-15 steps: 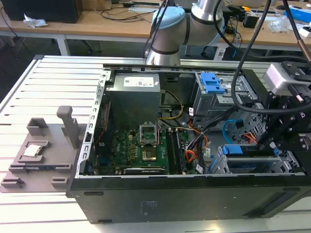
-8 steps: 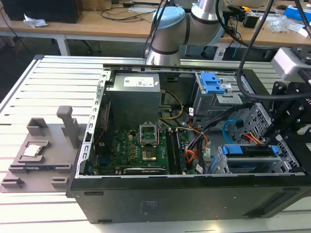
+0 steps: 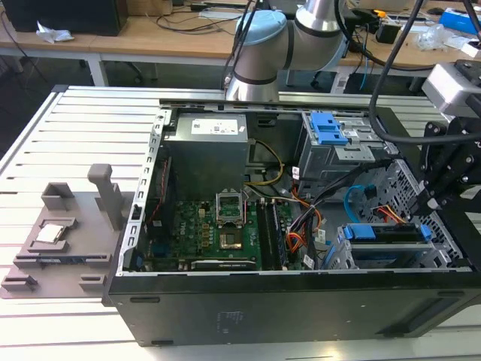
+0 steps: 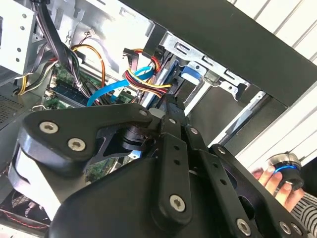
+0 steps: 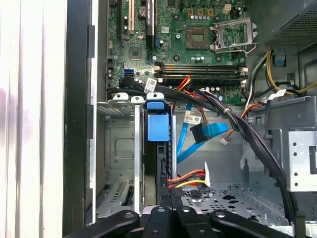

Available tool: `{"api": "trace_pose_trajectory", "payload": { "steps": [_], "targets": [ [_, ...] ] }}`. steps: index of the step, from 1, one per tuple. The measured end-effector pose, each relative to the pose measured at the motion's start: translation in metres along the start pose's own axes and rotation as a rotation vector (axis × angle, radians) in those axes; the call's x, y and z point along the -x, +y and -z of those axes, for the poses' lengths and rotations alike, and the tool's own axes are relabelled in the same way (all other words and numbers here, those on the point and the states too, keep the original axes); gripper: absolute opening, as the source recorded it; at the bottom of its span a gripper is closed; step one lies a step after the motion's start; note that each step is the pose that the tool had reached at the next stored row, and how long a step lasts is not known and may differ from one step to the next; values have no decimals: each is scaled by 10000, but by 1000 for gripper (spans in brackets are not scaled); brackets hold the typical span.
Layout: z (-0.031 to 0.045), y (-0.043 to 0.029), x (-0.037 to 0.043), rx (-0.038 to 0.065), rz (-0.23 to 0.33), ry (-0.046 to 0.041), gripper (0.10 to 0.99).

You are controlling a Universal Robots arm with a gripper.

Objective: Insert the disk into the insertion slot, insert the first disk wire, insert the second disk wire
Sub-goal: 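Insert the first disk wire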

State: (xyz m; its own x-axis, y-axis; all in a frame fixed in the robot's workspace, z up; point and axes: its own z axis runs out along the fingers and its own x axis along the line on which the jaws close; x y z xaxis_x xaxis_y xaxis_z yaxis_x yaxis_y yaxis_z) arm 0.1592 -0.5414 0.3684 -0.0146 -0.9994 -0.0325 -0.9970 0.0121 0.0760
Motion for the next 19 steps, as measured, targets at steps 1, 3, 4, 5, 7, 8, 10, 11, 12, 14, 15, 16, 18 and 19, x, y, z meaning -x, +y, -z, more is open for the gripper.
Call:
{"api": "trace_pose_trajectory", "payload": {
  "steps": [1,3,4,5,7,8,10,11,12,14,15,16,18,19],
  "targets": [
    [0,12,0,0,0,0,106],
    [-4,47,-1,0,1,-4,106],
    [-5,63,-1,0,2,-4,106],
    [-6,78,-1,1,2,-4,106],
    [-8,94,-2,1,1,-5,106],
    [-8,94,-2,1,3,-4,106],
    [-8,95,-1,1,3,-4,106],
    [-8,96,-1,1,2,-5,106],
    [-8,98,-1,1,2,-4,106],
    [-8,99,-1,1,2,-4,106],
    [-8,99,-1,0,2,-4,106],
    [-8,100,-1,1,2,-4,106],
    [-8,101,-2,1,2,-5,106],
    [-9,101,-1,1,2,-5,106]
  ]
}}
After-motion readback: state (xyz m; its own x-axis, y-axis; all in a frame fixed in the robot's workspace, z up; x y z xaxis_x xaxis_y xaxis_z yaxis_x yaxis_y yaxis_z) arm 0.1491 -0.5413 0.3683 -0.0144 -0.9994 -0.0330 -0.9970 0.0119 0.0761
